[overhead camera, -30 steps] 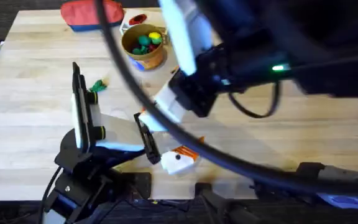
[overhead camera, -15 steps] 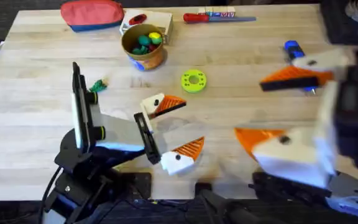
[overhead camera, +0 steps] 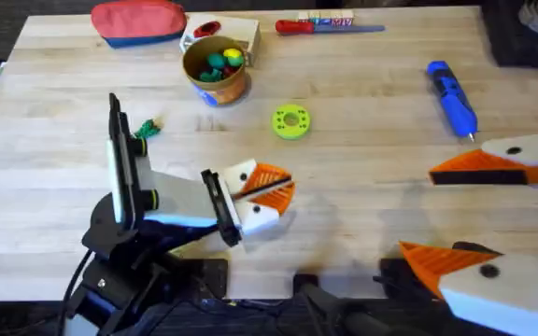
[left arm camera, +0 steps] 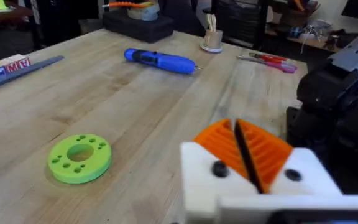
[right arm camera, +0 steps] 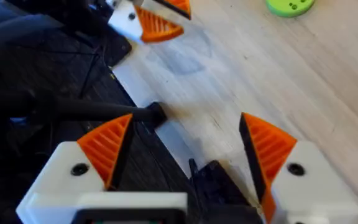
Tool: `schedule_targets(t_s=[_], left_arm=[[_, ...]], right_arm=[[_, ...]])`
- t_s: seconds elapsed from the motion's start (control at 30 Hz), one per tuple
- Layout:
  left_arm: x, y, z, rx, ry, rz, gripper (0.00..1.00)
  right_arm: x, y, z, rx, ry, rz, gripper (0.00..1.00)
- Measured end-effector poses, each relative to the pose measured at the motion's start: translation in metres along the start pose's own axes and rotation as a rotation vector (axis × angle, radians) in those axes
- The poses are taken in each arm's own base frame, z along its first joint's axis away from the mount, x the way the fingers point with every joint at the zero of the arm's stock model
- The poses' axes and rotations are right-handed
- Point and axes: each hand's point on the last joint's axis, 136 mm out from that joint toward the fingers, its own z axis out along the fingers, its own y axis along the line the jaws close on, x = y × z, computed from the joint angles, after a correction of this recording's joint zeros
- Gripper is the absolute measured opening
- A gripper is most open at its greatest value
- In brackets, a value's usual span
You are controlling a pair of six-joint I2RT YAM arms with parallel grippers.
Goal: Pick up the gripper from the table and insert it into the empty holder that is missing its gripper. Then pick up a screw, insert it into the mounting hole, and use the screwdriver to tighten it. Finally, clean up the table by picking up the vegetable and placing it into the bucket.
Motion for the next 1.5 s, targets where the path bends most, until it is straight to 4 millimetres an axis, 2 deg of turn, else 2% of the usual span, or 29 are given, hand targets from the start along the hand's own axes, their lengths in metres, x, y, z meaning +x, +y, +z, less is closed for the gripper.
schedule_targets(t_s=[0.03,0.07,0.27,0.43,0.53,0.7,0.83,0.93,1.0,1.13,1.23,1.33,1.5], left_arm=[[0.0,0.0,0.0,0.0,0.0,0.001,0.055],[0.0,0.0,0.0,0.0,0.0,0.003,0.018],[0.0,0.0,0.0,0.0,0.0,0.003,0.011],[0.0,0.0,0.0,0.0,0.0,0.003,0.01],[0.0,0.0,0.0,0.0,0.0,0.003,0.01],[0.0,0.0,0.0,0.0,0.0,0.003,0.01],[0.0,0.0,0.0,0.0,0.0,0.003,0.01],[0.0,0.0,0.0,0.0,0.0,0.003,0.01],[0.0,0.0,0.0,0.0,0.0,0.003,0.01],[0.0,0.0,0.0,0.0,0.0,0.003,0.01],[0.0,0.0,0.0,0.0,0.0,0.003,0.01],[0.0,0.0,0.0,0.0,0.0,0.003,0.01],[0.0,0.0,0.0,0.0,0.0,0.003,0.01]], right_arm=[[0.001,0.0,0.002,0.0,0.005,0.001,0.992],[0.002,-0.001,0.003,0.001,0.009,0.002,0.991],[0.006,-0.002,0.01,0.003,0.029,0.01,0.992],[-0.002,-0.007,0.02,0.019,0.001,0.031,0.992],[-0.004,-0.019,0.034,0.075,-0.009,0.061,0.991],[-0.013,-0.052,0.062,0.194,-0.047,0.143,0.99],[-0.017,-0.096,0.08,0.319,-0.015,0.29,0.992],[-0.013,-0.144,0.088,0.43,0.031,0.444,0.991],[0.0,-0.181,0.087,0.507,0.077,0.561,0.991],[0.03,-0.238,0.078,0.608,0.144,0.7,0.991],[0.042,-0.278,0.066,0.673,0.138,0.701,0.991],[0.043,-0.311,0.052,0.739,0.1,0.649,0.99],[0.06,-0.351,0.044,0.758,0.177,0.614,0.989]])
